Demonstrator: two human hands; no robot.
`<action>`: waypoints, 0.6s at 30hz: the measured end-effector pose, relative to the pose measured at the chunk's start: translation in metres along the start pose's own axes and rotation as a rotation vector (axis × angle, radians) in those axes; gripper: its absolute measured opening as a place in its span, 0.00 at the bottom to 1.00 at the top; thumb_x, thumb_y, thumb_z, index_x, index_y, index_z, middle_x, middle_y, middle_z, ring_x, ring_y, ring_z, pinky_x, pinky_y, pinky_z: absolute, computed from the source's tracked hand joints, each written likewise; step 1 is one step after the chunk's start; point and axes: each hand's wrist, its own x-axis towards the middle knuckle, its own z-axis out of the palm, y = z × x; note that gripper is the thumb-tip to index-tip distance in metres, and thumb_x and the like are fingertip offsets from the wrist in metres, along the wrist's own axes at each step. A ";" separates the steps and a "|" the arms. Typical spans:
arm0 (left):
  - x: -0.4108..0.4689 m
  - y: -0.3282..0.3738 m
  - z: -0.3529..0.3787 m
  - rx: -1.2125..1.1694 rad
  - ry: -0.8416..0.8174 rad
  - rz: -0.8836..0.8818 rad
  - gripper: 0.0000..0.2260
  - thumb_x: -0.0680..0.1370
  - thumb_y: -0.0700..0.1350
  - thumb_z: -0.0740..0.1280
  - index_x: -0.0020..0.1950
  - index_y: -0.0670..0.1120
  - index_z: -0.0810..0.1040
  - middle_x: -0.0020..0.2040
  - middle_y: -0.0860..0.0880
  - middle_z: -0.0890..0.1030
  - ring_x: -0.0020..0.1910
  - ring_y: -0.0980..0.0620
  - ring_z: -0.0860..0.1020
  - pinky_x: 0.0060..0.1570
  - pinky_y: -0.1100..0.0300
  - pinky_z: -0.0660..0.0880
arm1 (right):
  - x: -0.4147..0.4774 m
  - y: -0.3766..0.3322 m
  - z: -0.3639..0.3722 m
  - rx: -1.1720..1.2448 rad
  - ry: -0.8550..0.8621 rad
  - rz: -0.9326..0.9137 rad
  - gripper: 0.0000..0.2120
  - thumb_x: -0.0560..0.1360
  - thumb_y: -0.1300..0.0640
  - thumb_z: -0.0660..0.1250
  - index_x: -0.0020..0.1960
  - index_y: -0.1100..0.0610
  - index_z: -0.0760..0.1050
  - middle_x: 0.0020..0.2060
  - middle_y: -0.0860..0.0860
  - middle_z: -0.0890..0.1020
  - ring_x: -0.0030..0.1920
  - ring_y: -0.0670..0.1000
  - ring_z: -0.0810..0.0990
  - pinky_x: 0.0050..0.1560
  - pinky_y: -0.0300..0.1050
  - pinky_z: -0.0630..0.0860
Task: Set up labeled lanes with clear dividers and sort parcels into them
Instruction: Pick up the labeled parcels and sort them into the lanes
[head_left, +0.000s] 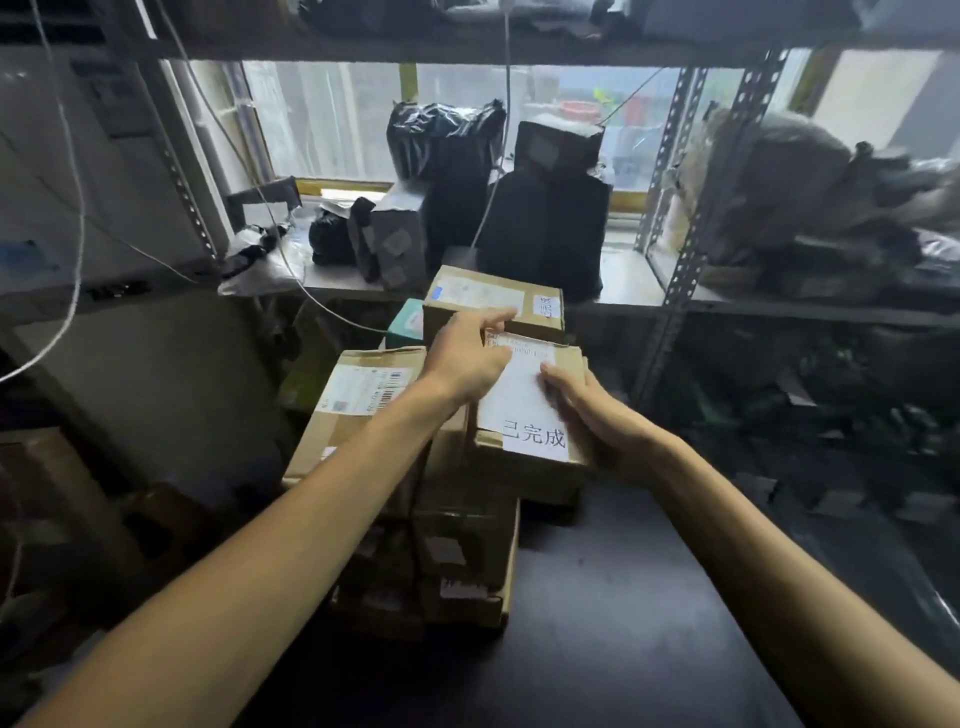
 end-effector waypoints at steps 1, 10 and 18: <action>0.001 0.005 0.004 -0.070 0.002 0.016 0.23 0.78 0.36 0.65 0.72 0.51 0.73 0.68 0.48 0.76 0.48 0.59 0.77 0.42 0.65 0.80 | -0.007 0.000 -0.007 0.019 0.011 -0.052 0.18 0.81 0.44 0.64 0.67 0.49 0.68 0.61 0.56 0.81 0.60 0.57 0.82 0.66 0.61 0.75; -0.012 0.058 0.108 -0.581 -0.569 -0.201 0.30 0.72 0.55 0.74 0.70 0.47 0.70 0.62 0.42 0.81 0.56 0.42 0.82 0.56 0.43 0.79 | -0.090 0.005 -0.109 0.165 0.225 -0.257 0.08 0.80 0.55 0.65 0.60 0.50 0.74 0.46 0.47 0.87 0.47 0.48 0.86 0.41 0.42 0.82; -0.051 0.132 0.251 -0.621 -0.722 -0.224 0.26 0.74 0.47 0.73 0.69 0.41 0.72 0.59 0.37 0.81 0.58 0.35 0.80 0.61 0.38 0.75 | -0.184 0.047 -0.239 0.164 0.399 -0.181 0.08 0.79 0.53 0.67 0.58 0.47 0.74 0.50 0.52 0.86 0.47 0.50 0.86 0.41 0.43 0.82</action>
